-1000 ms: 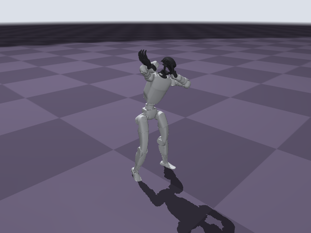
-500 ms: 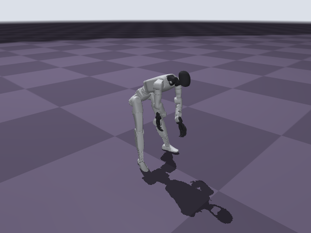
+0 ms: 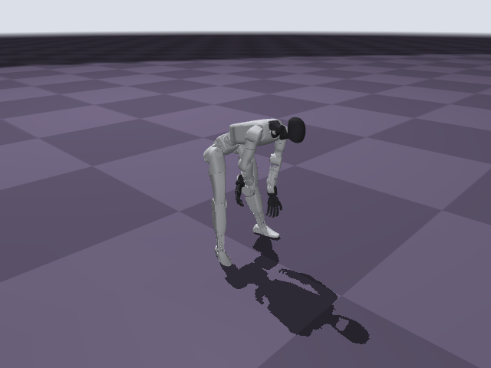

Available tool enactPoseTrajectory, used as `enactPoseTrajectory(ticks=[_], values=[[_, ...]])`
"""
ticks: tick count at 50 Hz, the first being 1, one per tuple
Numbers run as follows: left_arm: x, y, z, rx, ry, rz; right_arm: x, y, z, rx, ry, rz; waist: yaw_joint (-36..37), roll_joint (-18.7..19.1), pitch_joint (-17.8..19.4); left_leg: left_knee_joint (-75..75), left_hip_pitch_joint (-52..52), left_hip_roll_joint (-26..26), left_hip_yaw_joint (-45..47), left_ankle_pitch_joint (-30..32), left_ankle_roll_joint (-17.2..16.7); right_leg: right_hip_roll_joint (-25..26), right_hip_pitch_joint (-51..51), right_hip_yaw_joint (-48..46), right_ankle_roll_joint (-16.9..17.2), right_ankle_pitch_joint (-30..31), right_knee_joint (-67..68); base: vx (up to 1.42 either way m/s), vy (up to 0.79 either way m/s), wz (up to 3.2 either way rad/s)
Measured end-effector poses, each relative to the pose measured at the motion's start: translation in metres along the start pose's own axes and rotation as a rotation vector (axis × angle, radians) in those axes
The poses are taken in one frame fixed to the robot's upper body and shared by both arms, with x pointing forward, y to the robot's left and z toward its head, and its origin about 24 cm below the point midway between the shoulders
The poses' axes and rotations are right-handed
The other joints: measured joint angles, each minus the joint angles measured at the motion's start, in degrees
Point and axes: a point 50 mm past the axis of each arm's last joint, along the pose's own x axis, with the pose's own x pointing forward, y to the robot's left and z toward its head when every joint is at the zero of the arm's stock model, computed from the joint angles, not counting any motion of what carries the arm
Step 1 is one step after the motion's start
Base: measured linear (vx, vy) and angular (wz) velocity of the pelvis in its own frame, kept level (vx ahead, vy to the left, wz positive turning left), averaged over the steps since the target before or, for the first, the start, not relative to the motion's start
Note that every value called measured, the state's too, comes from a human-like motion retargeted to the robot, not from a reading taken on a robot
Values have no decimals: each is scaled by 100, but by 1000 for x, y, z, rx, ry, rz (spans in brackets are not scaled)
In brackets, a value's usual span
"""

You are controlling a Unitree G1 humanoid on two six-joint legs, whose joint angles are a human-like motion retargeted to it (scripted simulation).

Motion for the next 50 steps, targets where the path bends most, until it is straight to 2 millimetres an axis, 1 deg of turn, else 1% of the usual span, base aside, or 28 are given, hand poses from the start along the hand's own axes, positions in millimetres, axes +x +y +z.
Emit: enactPoseTrajectory(ticks=[2,3,6,9,13,14,15,17,20,21,22,24,27,28,30,31,32,33,34,35,38,39,40,42,44,46,48,50], values=[[-10,35,-18,-13,38,64,-25,-35,-2,-85,18,-95,-37,-3,0,16,488,75,-123,-90,3,-38,378,-48,-64,-419,457,16,-13,-6],[-15,44,-28,-5,68,105,-29,-43,0,-101,21,-122,20,35,0,26,698,147,-183,-127,13,-12,556,-95,-185,-601,619,16,-20,13],[-32,82,-38,-3,44,136,-35,-52,1,-78,-6,-234,60,-13,0,82,1231,197,-274,-321,0,-47,999,-154,-170,-1030,1053,11,-17,25],[-43,103,-41,-45,34,176,-28,-64,11,-52,-69,-350,402,78,0,26,1731,310,-401,-418,0,-17,1413,-263,-219,-1376,1372,12,-27,28],[-58,141,-29,-62,5,194,-13,-87,33,-43,-174,-460,713,229,0,-244,2298,497,-401,-451,21,108,1963,-528,-281,-1634,1411,9,-27,36],[-62,153,-24,-65,-4,219,-9,-105,48,-108,-238,-481,748,247,0,-254,2360,546,-257,-487,53,131,2067,-612,-298,-1658,1355,6,-25,52],[-66,166,-17,-66,-14,248,-6,-127,68,-205,-319,-496,775,257,0,-254,2401,592,-70,-527,95,147,2157,-701,-310,-1672,1289,3,-23,70],[-74,187,-12,-102,-16,310,-2,-114,60,-117,-300,-515,682,407,0,-200,2493,690,590,-600,66,155,2357,-919,-278,-1686,1160,-4,-21,85],[-83,221,6,-115,-38,473,11,-127,83,-177,-376,-496,530,455,0,-254,2498,621,1492,-432,169,136,2327,-1140,-214,-1509,840,-13,-15,82],[-85,232,11,-69,-27,530,17,-132,93,-206,-416,-489,398,504,0,-56,2387,549,1656,-459,141,95,2292,-1209,-220,-1453,717,-15,-8,87],[-87,240,17,-25,-18,586,21,-135,101,-236,-454,-480,286,546,0,72,2285,466,1765,-472,143,63,2217,-1261,-228,-1384,614,-18,-4,75],[-82,244,31,83,-2,662,30,-137,112,-287,-514,-451,121,611,0,62,2077,249,1764,-472,224,32,1936,-1303,-191,-1181,418,-21,0,58],[-66,232,54,311,7,658,44,-127,118,-312,-584,-401,-101,724,0,-29,1624,58,1804,-474,234,36,1492,-1351,-51,-870,66,-20,7,30],[-59,224,63,380,-3,637,48,-121,117,-310,-597,-380,-141,752,0,-108,1459,43,1831,-418,223,55,1304,-1342,-30,-772,-3,-21,7,6],[-42,201,89,514,-63,521,58,-100,108,-281,-603,-320,-210,734,0,84,891,126,1897,-422,81,90,843,-1384,0,-626,-69,-24,6,9],[-33,184,106,584,-116,464,83,-89,128,-313,-610,-175,-143,704,0,-119,693,49,1887,-268,205,68,539,-1330,0,-489,-102,-23,13,9],[-16,147,119,654,-172,380,106,-79,157,-344,-634,-66,126,791,0,-254,412,-7,1863,-132,311,49,201,-1308,0,-356,-140,-19,17,26],[8,64,130,748,-262,239,128,-67,201,-347,-700,-8,796,1111,0,-254,-34,-25,1812,-35,382,36,-202,-1351,0,-230,-190,-15,17,53],[13,37,142,764,-299,200,134,-58,204,-295,-729,-11,781,1390,0,59,-393,22,1793,-144,310,-20,-395,-1413,0,-200,-149,-9,19,71],[13,38,151,730,-292,207,133,-49,187,-217,-737,-47,423,1649,0,529,-709,100,1790,-356,168,-99,-482,-1484,0,-218,-64,-6,17,52],[13,-11,176,755,-383,123,134,-15,154,-154,-662,43,328,1651,0,709,-1242,126,1744,-334,243,-133,-1003,-1450,0,-55,10,-7,8,13],[12,-12,185,770,-392,138,121,9,114,-56,-590,36,99,1475,0,882,-1476,171,1772,-392,174,-136,-1184,-1429,0,-25,25,1,6,2],[11,-4,196,792,-389,173,93,41,65,66,-486,4,-234,1219,0,1188,-1779,251,1821,-513,37,-144,-1373,-1411,0,-20,46,2,8,-2],[10,-27,196,785,-406,103,68,39,40,35,-381,31,-389,1099,0,1152,-1734,205,1833,-489,127,-189,-1425,-1318,0,63,94,0,10,-4],[10,-50,186,795,-402,12,45,50,18,56,-287,57,-547,1019,0,1405,-1811,227,1907,-587,29,-262,-1417,-1282,0,56,130,5,13,-2],[10,-67,174,777,-396,-44,25,52,4,55,-220,71,-630,914,0,1551,-1749,231,1930,-681,64,-293,-1317,-1250,0,75,132,3,11,-15],[11,-72,159,730,-372,-52,8,44,-6,33,-179,51,-709,827,0,1632,-1578,200,1959,-774,116,-334,-1117,-1205,0,88,98,7,13,-17],[13,-64,139,673,-325,-27,-8,29,-11,-11,-159,11,-775,729,0,1670,-1292,155,1988,-878,157,-376,-816,-1160,0,83,61,10,14,-25]])
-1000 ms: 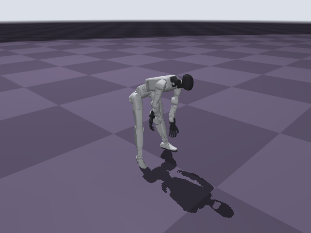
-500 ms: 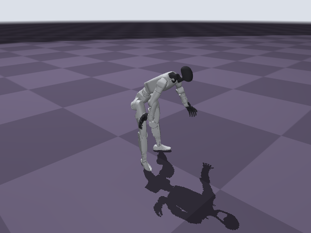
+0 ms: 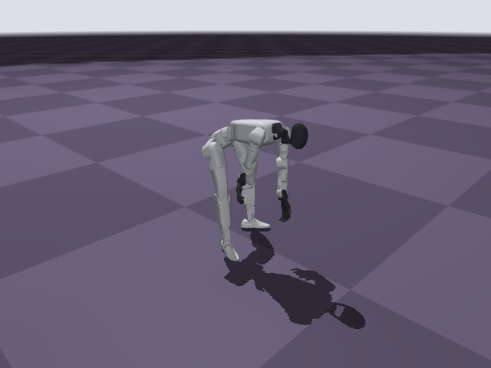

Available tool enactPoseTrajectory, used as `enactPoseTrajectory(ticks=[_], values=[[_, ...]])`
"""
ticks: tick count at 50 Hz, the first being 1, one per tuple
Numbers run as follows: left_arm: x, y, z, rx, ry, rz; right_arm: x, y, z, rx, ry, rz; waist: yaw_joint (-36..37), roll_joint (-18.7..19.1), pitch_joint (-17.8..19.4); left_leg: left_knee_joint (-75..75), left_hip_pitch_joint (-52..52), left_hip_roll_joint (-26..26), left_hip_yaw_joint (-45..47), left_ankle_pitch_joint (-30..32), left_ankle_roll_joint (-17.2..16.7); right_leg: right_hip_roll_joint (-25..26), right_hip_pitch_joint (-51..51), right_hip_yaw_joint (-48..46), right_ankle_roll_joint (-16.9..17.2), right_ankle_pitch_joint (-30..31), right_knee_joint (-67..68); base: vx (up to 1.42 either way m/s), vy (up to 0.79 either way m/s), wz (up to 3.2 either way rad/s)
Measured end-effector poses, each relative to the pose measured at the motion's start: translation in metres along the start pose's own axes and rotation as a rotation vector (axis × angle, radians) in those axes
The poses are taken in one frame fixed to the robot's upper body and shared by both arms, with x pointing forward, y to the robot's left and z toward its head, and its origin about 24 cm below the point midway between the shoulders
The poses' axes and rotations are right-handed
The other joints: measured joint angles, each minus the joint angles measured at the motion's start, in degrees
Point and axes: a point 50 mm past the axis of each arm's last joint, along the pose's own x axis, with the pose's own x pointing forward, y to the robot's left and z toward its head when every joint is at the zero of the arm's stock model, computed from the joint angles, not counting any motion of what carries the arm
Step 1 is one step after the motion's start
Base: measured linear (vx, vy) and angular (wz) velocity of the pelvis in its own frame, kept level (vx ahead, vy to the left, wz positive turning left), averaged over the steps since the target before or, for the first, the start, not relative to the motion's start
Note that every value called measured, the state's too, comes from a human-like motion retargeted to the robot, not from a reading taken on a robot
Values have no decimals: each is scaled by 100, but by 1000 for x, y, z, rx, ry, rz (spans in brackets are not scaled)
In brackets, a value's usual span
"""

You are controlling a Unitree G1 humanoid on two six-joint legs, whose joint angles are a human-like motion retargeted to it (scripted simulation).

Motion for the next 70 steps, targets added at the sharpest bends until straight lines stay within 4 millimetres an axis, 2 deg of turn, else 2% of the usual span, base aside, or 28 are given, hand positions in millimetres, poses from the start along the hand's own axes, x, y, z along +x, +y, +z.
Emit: enactPoseTrajectory(ticks=[3,7,9,13,15,16,17,18,20,23,25,30,31,33,36,39,45,48,50,52,53,55,57,60,62,65,68,70], values=[[-11,-10,-40,-102,120,17,-15,-26,2,-88,10,-22,71,-206,0,38,578,-56,11,-175,71,-45,596,2,0,-60,-26,10,11,-25],[-36,-46,-90,-208,277,-58,-22,-61,12,-186,4,-79,543,-506,0,218,1438,-116,-48,-480,246,-157,1515,-20,-10,-250,73,13,13,-20],[-52,-63,-111,-277,343,-93,-41,-71,9,-184,97,-115,706,-472,0,379,1909,-81,-95,-678,297,-191,1997,-14,-73,-381,229,17,13,-30],[-78,-76,-143,-353,414,-109,-67,-102,18,-255,163,-195,872,-301,0,644,2805,38,-299,-1041,332,-318,2834,-158,-303,-609,877,19,14,-11],[-86,-83,-148,-372,430,-119,-76,-114,24,-300,163,-224,1145,-228,0,45,3410,-108,-534,-951,601,-409,3059,-232,-507,-584,1291,13,10,30],[-100,-105,-149,-228,376,-380,-36,-118,32,-283,102,-191,1801,-360,0,-79,3555,-171,-712,-870,765,-503,3087,-205,-748,-720,1642,12,6,93],[-112,-115,-154,-185,372,-491,-21,-123,38,-276,86,-193,2059,-350,-21,-165,3781,-224,-865,-845,835,-543,3177,-54,-869,-852,1960,21,4,130],[-108,-99,-163,-338,439,-286,-53,-131,35,-287,155,-268,1520,-57,-84,-175,4170,-260,-969,-931,716,-477,3393,344,-746,-975,2210,31,2,149],[-124,-98,-186,-462,590,-103,-115,-151,45,-379,211,-438,942,288,-463,-247,4667,-385,-1386,-989,547,-123,3683,1318,-417,-1271,2469,35,-4,205],[-131,-97,-194,-462,612,-100,-133,-150,46,-412,232,-446,769,450,-734,-242,4915,-568,-2098,-1036,445,598,3954,2672,-236,-1715,2161,21,-12,233],[-133,-95,-195,-492,621,-91,-137,-148,46,-418,232,-442,842,529,-927,-434,5153,-731,-2537,-998,389,918,4184,3363,-300,-2014,1713,16,-17,224],[-126,-87,-188,-521,555,-112,-123,-130,32,-356,252,-332,784,795,-1214,-619,5579,-1136,-3725,-951,141,1633,4939,5082,-505,-2217,834,15,-20,272],[-121,-79,-186,-541,540,-81,-116,-130,32,-356,233,-319,814,811,-1249,-767,5699,-1210,-4008,-927,253,1700,5065,5279,-405,-2072,786,9,-22,262],[-113,-70,-178,-552,495,-74,-102,-124,28,-339,205,-280,914,882,-1326,-958,5907,-1309,-4451,-913,299,1672,5346,5201,-397,-1957,753,8,-23,242],[-101,-57,-165,-562,432,-68,-95,-109,20,-285,210,-250,1024,1059,-1499,-1095,6118,-1323,-4793,-970,309,1359,5793,4258,-521,-2160,750,10,-24,240],[-89,-39,-150,-576,370,-31,-94,-92,10,-215,232,-258,1095,1153,-1748,-1244,6278,-1143,-4109,-886,455,1034,6271,3347,-410,-2335,616,7,-21,248],[-66,-8,-100,-524,172,-36,-76,-43,-8,-51,263,-163,1340,1086,-2501,-809,6529,-411,-464,-893,775,546,7025,1685,-381,-2551,481,9,-14,255],[-54,12,-56,-480,2,-29,-44,-10,-12,41,205,-85,1592,982,-2876,-491,6678,-307,481,-1100,731,371,7339,915,-350,-2618,514,15,-2,238],[-50,19,-13,-426,-166,-71,-17,43,-11,182,198,53,1741,913,-3036,6,6666,-243,832,-1415,688,256,7608,323,-328,-2698,591,20,5,251],[-48,36,20,-406,-296,-39,6,65,-5,233,120,81,1893,846,-3284,118,6796,-219,1231,-1616,615,226,7805,-143,-287,-2703,606,22,10,220],[-50,41,40,-395,-373,-38,17,84,0,272,88,124,1985,815,-3389,146,6858,-212,1396,-1705,598,213,7906,-380,-293,-2720,618,23,13,205],[-59,56,96,-378,-601,-24,34,143,18,384,18,284,2178,780,-3229,82,6963,-225,1549,-1825,533,206,8077,-778,-316,-2748,660,22,17,179],[-69,71,120,-384,-706,24,46,173,34,457,-42,324,2471,769,-3493,-371,7170,-383,1309,-1690,420,203,8245,-989,-387,-2611,733,23,22,127],[-94,92,152,-347,-920,75,57,220,64,555,-132,441,2743,761,-3635,-482,7280,-472,821,-1665,416,111,8508,-1337,-699,-2414,1036,26,26,137],[-117,105,163,-272,-1066,126,56,256,88,646,-185,507,2680,777,-3580,-146,7276,-332,486,-1862,371,19,8631,-1525,-970,-2223,1543,27,27,156],[-167,128,181,-138,-1368,307,30,324,144,852,-256,648,2311,808,-3009,90,7418,-241,-50,-2164,307,-306,8513,-1372,-1279,-1813,2815,24,26,168],[-214,128,180,-69,-1628,470,7,363,197,1013,-337,738,1869,685,-2412,95,7638,-541,-722,-2262,305,-512,7876,-124,-1088,-1380,4145,21,15,214],[-234,121,175,-14,-1751,533,-2,376,224,1086,-377,770,1654,593,-2155,69,7729,-730,-1238,-2250,318,-176,7354,980,-697,-1358,4670,19,2,236]])
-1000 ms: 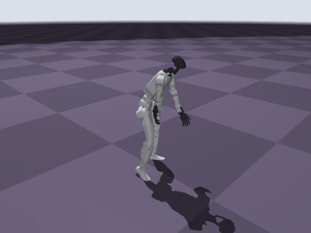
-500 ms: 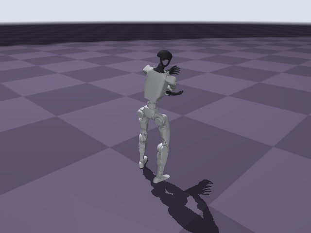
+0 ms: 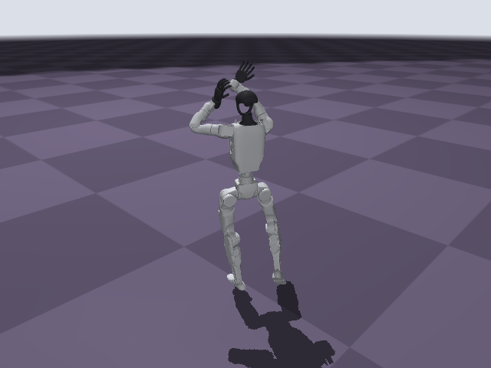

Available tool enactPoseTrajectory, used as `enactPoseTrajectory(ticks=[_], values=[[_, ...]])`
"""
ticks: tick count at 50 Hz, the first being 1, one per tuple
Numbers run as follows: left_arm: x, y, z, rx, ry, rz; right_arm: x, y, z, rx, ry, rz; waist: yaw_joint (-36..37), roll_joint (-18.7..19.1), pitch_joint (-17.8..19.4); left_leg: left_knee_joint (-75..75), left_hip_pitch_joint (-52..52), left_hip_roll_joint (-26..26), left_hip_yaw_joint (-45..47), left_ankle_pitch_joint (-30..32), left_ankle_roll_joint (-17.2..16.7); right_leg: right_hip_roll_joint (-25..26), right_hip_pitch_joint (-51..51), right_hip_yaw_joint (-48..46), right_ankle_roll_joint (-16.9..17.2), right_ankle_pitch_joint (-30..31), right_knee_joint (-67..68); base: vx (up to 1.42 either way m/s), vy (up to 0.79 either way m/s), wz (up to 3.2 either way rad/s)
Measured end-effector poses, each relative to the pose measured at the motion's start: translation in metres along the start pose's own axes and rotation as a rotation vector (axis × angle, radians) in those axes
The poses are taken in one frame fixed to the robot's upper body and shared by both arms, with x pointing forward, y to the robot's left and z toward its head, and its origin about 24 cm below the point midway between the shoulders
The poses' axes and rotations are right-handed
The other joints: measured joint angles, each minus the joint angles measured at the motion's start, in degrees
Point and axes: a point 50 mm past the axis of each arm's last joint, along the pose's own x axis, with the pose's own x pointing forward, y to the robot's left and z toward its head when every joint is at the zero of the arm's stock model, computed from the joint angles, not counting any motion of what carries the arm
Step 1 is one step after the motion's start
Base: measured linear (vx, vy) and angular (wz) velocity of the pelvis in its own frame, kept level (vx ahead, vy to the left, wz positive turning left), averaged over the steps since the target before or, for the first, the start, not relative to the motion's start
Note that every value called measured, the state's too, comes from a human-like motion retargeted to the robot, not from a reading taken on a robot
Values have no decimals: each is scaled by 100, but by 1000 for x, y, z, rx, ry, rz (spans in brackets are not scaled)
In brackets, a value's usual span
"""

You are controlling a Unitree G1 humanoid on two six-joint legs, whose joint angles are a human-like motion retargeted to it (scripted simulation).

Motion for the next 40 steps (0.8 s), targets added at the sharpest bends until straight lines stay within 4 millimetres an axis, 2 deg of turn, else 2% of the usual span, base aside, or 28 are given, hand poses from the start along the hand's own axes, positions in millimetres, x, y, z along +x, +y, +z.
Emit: enactPoseTrajectory(ticks=[2,4,7,10,12,15,18,21,22,23,25,27,29,33,35,38,40], values=[[-2,-1,16,53,-104,1,10,17,1,43,-22,27,-114,-50,172,-9,52,-105,-436,7,16,333,-408,741,223,-143,220,20,-3,204],[-4,-2,24,93,-158,-11,14,25,1,69,-21,40,-204,-68,276,-26,112,-154,-783,-1,38,411,-703,1050,140,-290,203,21,-3,169],[-6,-2,29,125,-180,13,15,18,3,54,-18,32,-291,-55,341,-109,186,-213,-1256,5,13,343,-1024,1188,-179,-656,-289,21,-7,154],[-8,-3,29,135,-166,24,15,11,4,38,-17,23,-468,-152,421,-266,224,-298,-1699,4,-74,296,-1228,1218,-278,-1099,-1330,24,-14,148],[-9,-3,28,139,-147,22,16,6,5,25,-19,17,-580,-273,387,-377,283,-392,-1981,-10,-126,283,-1250,1239,-118,-1206,-2201,29,-21,144],[-11,-5,24,145,-125,6,15,-1,6,8,-20,8,-771,-464,314,-519,401,-521,-2445,-8,-141,413,-1149,1609,252,-929,-3258,33,-25,137],[-12,-5,23,148,-110,-1,12,-3,6,4,-9,4,-759,-496,238,-605,498,-483,-2727,53,12,579,-965,1839,284,-762,-3567,33,-27,67],[-13,-5,22,152,-98,-16,14,-5,7,-4,-18,1,-694,-450,131,-476,525,-356,-2678,147,-19,636,-733,1657,264,-963,-3588,33,-30,24],[-14,-4,22,162,-97,-28,24,-11,13,-29,-70,-2,-701,-464,130,-319,504,-327,-2659,179,-24,654,-634,1592,308,-1035,-3591,33,-34,22],[-14,-2,21,184,-102,-52,46,-23,30,-89,-192,-8,-752,-530,180,-14,439,-312,-2648,189,-32,672,-499,1529,364,-1103,-3597,32,-35,25],[-16,-3,22,198,-112,-126,60,-30,44,-137,-292,-12,-811,-733,230,705,255,-317,-2594,319,-102,697,-206,1460,430,-1197,-3668,32,-35,23],[-14,-4,26,175,-126,-108,51,-25,35,-116,-247,-10,-672,-764,331,1538,-48,-360,-2494,603,-208,672,76,1403,413,-1282,-3741,31,-32,18],[-12,-3,26,183,-134,-116,51,-24,35,-111,-250,-8,-615,-826,406,2373,-408,-348,-2276,767,-255,658,325,1356,360,-1364,-3795,30,-27,8],[-12,-3,27,184,-138,-123,48,-24,33,-112,-239,-10,-437,-931,419,3331,-1063,-177,-1580,621,-108,641,680,1259,380,-1481,-3950,30,-21,1],[-14,-2,24,199,-114,-140,54,-34,41,-148,-273,-18,-318,-939,187,3407,-1270,-63,-1246,564,-59,680,828,1234,420,-1510,-4032,33,-15,-14],[-16,-1,25,174,-91,-124,33,-39,28,-140,-174,-32,-17,-893,-33,3070,-1563,25,-976,522,-114,784,931,1280,508,-1561,-4203,34,-11,-30],[-19,0,22,181,-69,-129,34,-42,30,-150,-182,-34,132,-883,-179,2550,-1705,43,-958,506,25,876,923,1378,600,-1560,-4312,33,-6,-44]])
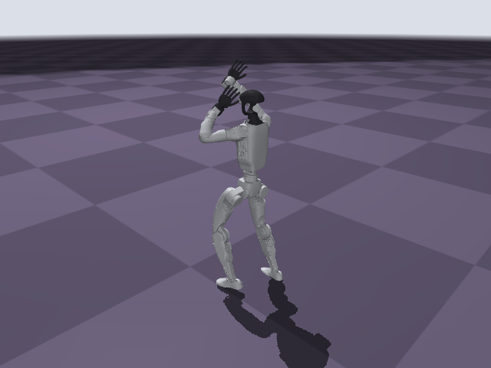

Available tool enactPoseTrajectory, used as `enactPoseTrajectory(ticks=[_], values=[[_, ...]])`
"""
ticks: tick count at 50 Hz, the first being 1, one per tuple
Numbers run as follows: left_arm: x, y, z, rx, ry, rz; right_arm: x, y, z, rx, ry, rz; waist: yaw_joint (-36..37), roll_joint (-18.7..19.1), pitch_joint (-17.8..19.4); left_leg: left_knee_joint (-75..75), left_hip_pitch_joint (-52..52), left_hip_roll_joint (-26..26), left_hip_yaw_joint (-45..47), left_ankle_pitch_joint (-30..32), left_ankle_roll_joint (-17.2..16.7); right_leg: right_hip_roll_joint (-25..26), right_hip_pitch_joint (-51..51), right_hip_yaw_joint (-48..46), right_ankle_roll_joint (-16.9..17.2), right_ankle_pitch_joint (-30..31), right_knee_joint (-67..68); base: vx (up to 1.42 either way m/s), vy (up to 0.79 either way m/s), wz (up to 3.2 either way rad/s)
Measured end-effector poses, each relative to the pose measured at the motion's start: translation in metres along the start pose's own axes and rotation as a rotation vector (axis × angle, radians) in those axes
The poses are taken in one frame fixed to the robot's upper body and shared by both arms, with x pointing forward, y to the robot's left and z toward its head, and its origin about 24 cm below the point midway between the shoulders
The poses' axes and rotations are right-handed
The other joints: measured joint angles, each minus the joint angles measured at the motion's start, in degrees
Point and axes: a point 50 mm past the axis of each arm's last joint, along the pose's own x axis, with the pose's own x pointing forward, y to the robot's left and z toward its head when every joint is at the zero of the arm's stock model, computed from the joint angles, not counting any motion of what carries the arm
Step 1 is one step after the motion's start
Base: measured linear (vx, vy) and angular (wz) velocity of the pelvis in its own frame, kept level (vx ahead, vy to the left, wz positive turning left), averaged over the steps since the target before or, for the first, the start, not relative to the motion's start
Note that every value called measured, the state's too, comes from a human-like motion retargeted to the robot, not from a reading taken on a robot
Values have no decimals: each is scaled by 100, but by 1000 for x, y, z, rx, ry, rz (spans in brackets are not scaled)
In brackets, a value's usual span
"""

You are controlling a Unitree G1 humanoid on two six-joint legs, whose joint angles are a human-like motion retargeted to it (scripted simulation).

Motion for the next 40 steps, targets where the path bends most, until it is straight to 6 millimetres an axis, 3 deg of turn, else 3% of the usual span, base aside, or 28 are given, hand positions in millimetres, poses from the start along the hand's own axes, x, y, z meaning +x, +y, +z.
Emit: enactPoseTrajectory(ticks=[3,5,7,8,12,15,18,20,22,23,27,31,35,37,40], values=[[-2,0,1,-4,2,-6,4,3,1,6,-16,3,161,67,-185,-773,-126,190,194,-64,-39,147,86,21,32,-98,-66,39,-1,-28],[1,1,5,2,-50,-38,6,17,0,40,-30,14,158,-10,-74,-1601,-110,277,273,146,83,289,-6,170,-27,-122,-97,36,1,-58],[-3,-2,2,35,-41,-51,46,17,21,6,-230,12,225,20,-109,-2156,-22,261,268,439,41,349,-24,232,3,-92,-14,38,9,-36],[-3,-3,3,38,-51,-50,56,16,28,-6,-284,9,258,14,-101,-2271,15,252,267,520,25,363,-17,233,-35,-83,46,41,10,-20],[8,-2,13,14,-129,-30,20,20,9,11,-150,12,270,-173,109,-2767,486,186,182,561,280,330,-202,289,-262,109,748,42,11,-12],[9,-2,11,9,-112,-17,13,16,7,-3,-136,8,113,-102,361,-2995,1050,211,108,443,229,332,-528,361,-322,668,2075,42,17,27],[6,-4,9,-8,-76,-5,-28,39,-13,113,99,28,-51,-6,515,-3260,1619,202,32,371,196,293,-1207,495,-213,1529,3746,39,14,35],[7,-3,7,-2,-69,23,-33,46,-15,147,147,36,-154,94,662,-3399,1871,228,11,323,192,175,-1702,406,-276,1718,4536,38,12,24],[7,-1,3,7,-44,41,-25,31,-12,105,120,23,-200,199,565,-3460,2071,258,10,247,137,-87,-2051,122,-517,1475,4879,38,11,13],[6,-2,4,-10,-41,43,-32,37,-15,129,154,29,-233,205,618,-3504,2141,270,22,204,113,-206,-2224,-15,-609,1303,4924,38,7,10],[6,-5,6,-28,-52,18,-41,56,-18,196,220,50,-536,158,556,-3694,2374,162,-54,63,-11,-401,-2641,-223,-557,820,4149,40,1,30],[12,-4,8,-19,-94,35,-33,59,-16,206,204,55,-820,84,408,-3765,2523,-71,-195,-126,-129,-429,-2696,-168,-287,484,2270,46,-7,49],[14,-2,6,13,-123,21,-30,62,-15,218,201,61,-1059,-48,261,-3330,2557,-237,-360,-331,-64,-378,-2404,65,-72,832,826,51,-16,45],[13,-2,4,43,-131,-7,-24,66,-14,229,187,67,-1114,-52,254,-2862,2486,-241,-278,-333,106,-318,-2134,189,-136,1069,491,50,-15,-11],[13,1,2,72,-131,-17,-17,67,-12,234,173,71,-1052,-9,382,-1623,2173,-93,-136,-82,154,-258,-1693,168,-260,930,413,48,-19,-29]])
